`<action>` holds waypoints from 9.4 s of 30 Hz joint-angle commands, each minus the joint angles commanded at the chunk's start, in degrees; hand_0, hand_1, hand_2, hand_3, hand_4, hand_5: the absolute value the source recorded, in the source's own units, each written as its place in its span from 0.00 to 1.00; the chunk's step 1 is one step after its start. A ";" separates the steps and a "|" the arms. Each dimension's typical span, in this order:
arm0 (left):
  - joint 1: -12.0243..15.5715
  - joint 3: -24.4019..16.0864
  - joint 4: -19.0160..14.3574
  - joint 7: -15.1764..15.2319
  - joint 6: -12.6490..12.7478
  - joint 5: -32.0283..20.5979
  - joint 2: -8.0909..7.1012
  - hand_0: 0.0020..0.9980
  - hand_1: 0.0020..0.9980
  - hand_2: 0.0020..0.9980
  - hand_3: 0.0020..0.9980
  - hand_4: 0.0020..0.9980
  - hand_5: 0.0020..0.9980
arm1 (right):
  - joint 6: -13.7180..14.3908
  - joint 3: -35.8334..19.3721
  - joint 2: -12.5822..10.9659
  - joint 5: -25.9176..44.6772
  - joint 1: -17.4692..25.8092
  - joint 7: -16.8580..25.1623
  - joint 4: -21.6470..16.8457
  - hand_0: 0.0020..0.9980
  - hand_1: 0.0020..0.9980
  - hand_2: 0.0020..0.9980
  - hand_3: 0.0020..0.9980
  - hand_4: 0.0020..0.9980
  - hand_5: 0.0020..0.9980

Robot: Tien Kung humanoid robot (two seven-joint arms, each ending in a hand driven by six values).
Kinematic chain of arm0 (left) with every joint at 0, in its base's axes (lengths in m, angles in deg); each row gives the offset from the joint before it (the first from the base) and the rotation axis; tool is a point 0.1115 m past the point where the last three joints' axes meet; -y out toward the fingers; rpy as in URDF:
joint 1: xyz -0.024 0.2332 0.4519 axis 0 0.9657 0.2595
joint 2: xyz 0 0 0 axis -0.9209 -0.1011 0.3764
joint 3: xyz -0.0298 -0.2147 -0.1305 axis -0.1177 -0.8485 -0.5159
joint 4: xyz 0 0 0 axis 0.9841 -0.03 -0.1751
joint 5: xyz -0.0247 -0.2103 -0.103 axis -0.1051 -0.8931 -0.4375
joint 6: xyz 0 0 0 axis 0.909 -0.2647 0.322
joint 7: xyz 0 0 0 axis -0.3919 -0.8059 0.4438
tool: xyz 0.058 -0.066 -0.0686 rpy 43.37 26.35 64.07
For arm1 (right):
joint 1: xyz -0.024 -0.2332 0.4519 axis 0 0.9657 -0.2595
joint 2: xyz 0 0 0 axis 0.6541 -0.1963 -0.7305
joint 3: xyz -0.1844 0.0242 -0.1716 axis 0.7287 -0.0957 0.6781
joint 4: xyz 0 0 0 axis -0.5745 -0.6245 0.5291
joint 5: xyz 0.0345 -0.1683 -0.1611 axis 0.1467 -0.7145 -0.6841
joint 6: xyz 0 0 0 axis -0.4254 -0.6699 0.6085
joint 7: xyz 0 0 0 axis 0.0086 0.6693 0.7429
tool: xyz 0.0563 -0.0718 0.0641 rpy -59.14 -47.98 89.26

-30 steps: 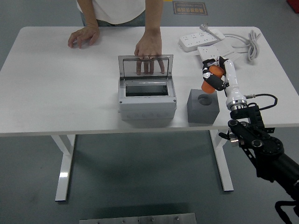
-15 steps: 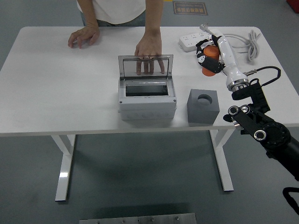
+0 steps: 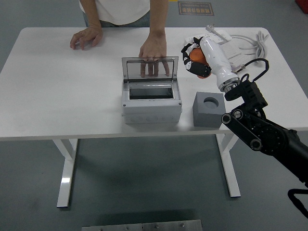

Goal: Fetch the battery,place it into the box,close the lid of the box

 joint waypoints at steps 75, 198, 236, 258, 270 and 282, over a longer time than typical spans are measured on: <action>-2.32 -2.33 0.01 -1.57 -1.36 4.44 -1.42 0.68 0.75 0.66 0.58 0.59 0.22 | -6.96 18.86 13.39 -6.93 -13.31 -11.93 14.08 0.21 0.26 0.25 0.35 0.36 0.00; -2.74 -3.61 -0.30 -2.99 -1.92 6.21 -1.93 0.68 0.74 0.64 0.57 0.57 0.17 | -11.31 11.69 11.68 11.32 -18.09 -8.41 17.88 1.00 0.82 0.78 0.82 0.99 1.00; -2.41 -2.86 -0.25 -2.31 -1.44 5.00 -2.06 0.68 0.74 0.64 0.57 0.57 0.17 | -12.07 19.09 10.91 12.64 -17.47 -11.44 13.57 0.74 0.62 0.67 0.77 0.98 1.00; -2.05 -1.98 -0.15 -1.49 -1.15 3.72 -1.92 0.68 0.75 0.65 0.57 0.56 0.18 | -12.62 20.84 10.27 11.30 -16.38 -12.51 11.41 0.34 0.35 0.47 0.72 0.97 1.00; -1.93 -2.03 -0.14 -1.47 -1.12 3.70 -1.74 0.68 0.75 0.65 0.57 0.56 0.18 | -12.51 20.93 9.89 11.13 -15.32 -12.27 10.77 0.34 0.35 0.46 0.72 0.95 1.00; -1.37 -1.95 -0.16 -1.48 -0.91 3.17 -1.48 0.68 0.75 0.65 0.57 0.56 0.19 | -14.21 13.92 5.39 7.50 -14.19 -14.22 7.29 0.35 0.35 0.46 0.72 0.94 1.00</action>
